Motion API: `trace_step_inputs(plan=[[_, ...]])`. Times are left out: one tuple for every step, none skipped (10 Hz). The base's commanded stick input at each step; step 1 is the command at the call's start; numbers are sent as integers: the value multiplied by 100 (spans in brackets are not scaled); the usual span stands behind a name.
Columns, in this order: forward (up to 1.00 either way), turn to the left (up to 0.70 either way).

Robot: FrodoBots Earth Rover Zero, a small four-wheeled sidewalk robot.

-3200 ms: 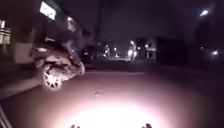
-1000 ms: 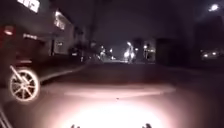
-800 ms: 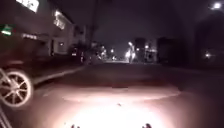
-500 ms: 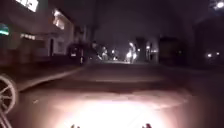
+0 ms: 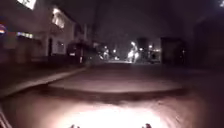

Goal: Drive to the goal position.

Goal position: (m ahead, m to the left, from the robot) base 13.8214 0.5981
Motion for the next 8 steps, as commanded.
trace_step_inputs(plan=[[100,0],[100,0],[100,0],[100,0],[100,0],[100,0],[100,0],[100,0]])
